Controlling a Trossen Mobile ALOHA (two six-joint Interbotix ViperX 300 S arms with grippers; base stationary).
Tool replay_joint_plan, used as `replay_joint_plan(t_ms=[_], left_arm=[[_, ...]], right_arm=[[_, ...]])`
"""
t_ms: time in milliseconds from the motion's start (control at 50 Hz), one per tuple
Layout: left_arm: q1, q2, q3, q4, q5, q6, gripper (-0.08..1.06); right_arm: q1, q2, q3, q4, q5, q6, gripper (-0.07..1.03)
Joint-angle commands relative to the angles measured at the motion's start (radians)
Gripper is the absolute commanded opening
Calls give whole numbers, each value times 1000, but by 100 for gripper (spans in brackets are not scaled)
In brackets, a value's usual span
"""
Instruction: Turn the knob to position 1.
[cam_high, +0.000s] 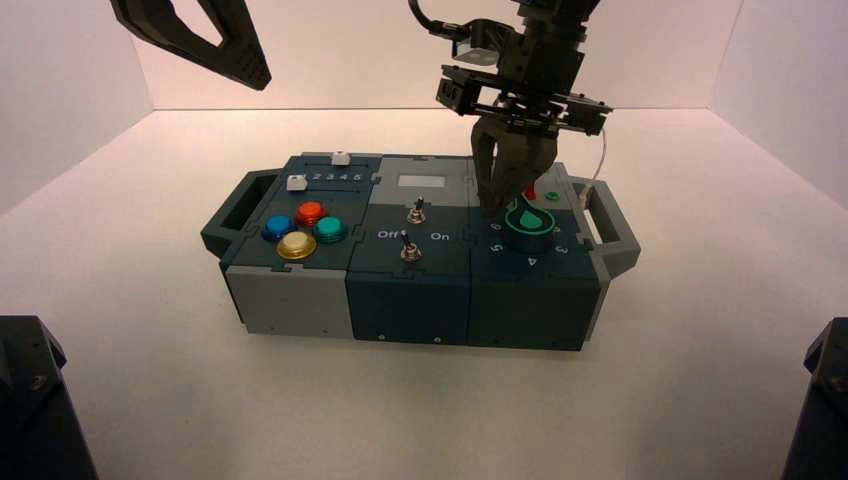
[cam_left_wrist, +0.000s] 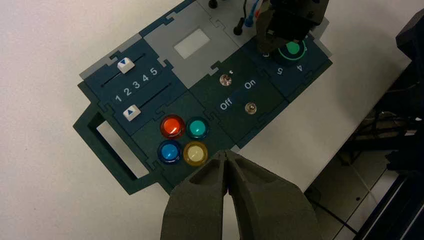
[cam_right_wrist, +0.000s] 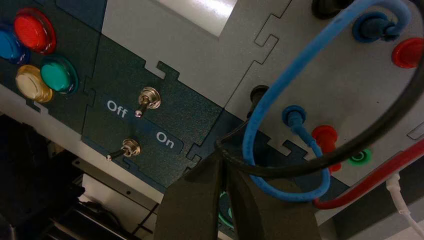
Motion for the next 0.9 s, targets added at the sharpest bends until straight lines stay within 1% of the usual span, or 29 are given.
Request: replay_joint_plan(t_ms=[20, 100, 240, 480, 600, 700, 820, 900], left_arm=[[-3, 2, -21, 2, -6, 8, -3], [-5, 2, -21, 5, -6, 9, -3], [-5, 0, -21, 12, -8, 9, -3], [-3, -5, -21, 12, -9, 8, -3], [-3, -15, -20, 18, -9, 8, -3], [-3, -20, -18, 25, -5, 8, -3], [-3, -32, -6, 48, 5, 2, -3], [-2, -41, -3, 52, 18, 2, -3]], right_arm=[[-3, -46, -29, 3, -3, 2, -2], [-3, -61, -29, 2, -9, 0, -2], [-3, -124, -29, -6, -43, 2, -2], [-3, -161, -28, -9, -37, 0, -2], [-3, -186, -8, -14, -6, 0, -2], [-3, -212, 14, -17, 0, 0, -2], [-3, -296, 64, -20, 32, 2, -2], [-3, -339, 89, -17, 64, 14, -2]])
